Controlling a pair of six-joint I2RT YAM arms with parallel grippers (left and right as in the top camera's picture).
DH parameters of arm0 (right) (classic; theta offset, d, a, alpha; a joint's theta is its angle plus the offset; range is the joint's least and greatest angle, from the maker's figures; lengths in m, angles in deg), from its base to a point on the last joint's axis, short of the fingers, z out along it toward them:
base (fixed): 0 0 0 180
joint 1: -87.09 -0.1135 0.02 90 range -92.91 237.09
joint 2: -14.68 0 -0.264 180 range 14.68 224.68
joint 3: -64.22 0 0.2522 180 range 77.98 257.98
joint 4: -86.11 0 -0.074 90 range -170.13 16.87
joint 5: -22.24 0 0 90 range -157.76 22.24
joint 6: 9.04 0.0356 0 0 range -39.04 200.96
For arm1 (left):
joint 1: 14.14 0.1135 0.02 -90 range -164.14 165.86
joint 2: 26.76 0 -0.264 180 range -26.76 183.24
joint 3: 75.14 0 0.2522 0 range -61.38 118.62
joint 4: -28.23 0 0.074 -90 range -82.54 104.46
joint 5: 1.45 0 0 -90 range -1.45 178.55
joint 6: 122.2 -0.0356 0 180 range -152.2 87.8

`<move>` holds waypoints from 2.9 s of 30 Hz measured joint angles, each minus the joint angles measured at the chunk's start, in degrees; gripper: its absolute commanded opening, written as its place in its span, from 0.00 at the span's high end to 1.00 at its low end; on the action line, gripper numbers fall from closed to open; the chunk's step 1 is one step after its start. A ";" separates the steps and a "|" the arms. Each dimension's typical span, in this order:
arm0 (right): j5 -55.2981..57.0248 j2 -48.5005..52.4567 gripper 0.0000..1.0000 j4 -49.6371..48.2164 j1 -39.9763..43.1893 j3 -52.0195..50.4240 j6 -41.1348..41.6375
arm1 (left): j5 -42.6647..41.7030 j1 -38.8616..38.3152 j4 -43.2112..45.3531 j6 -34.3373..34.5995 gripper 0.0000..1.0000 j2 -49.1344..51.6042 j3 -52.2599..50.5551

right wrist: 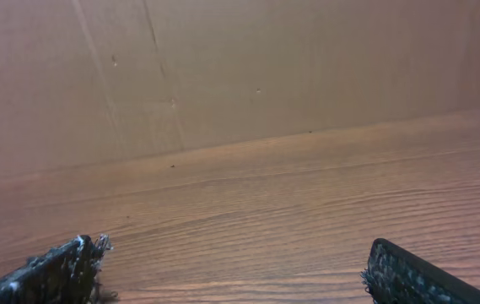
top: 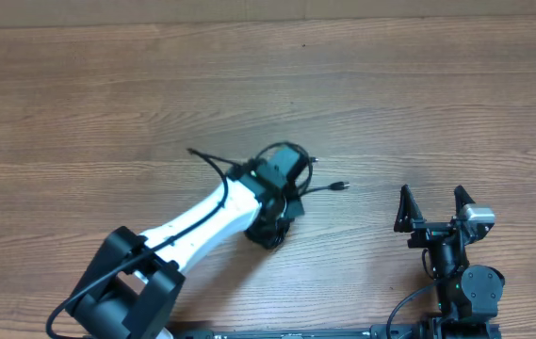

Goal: Untangle cables
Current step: 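Lower the left gripper and grasp the black cable bundle, then lift the cable bundle with the left gripper, letting loose ends hang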

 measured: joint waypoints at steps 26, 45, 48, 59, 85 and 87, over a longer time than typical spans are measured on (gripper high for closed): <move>0.00 0.00 0.00 -0.02 0.02 0.00 0.00 | -21.55 15.50 0.92 -53.46 0.01 0.04 8.09; 0.02 0.00 0.00 0.00 0.02 0.00 0.00 | 1.14 15.50 -3.52 -90.97 0.11 0.04 4.79; 0.02 0.00 0.00 -0.02 0.02 -0.02 0.02 | -0.90 15.50 -3.56 -91.32 0.12 0.04 3.39; 0.04 0.00 0.00 -0.04 0.00 0.00 0.02 | -8.02 14.23 5.79 -91.08 0.43 0.04 -4.13; 0.00 0.00 0.00 -0.04 0.00 0.00 0.00 | 1.11 13.88 2.01 -16.39 0.12 0.04 -6.03; 0.02 0.00 0.00 0.00 0.02 0.00 0.02 | -1.20 13.92 3.98 -10.29 0.00 0.04 -6.03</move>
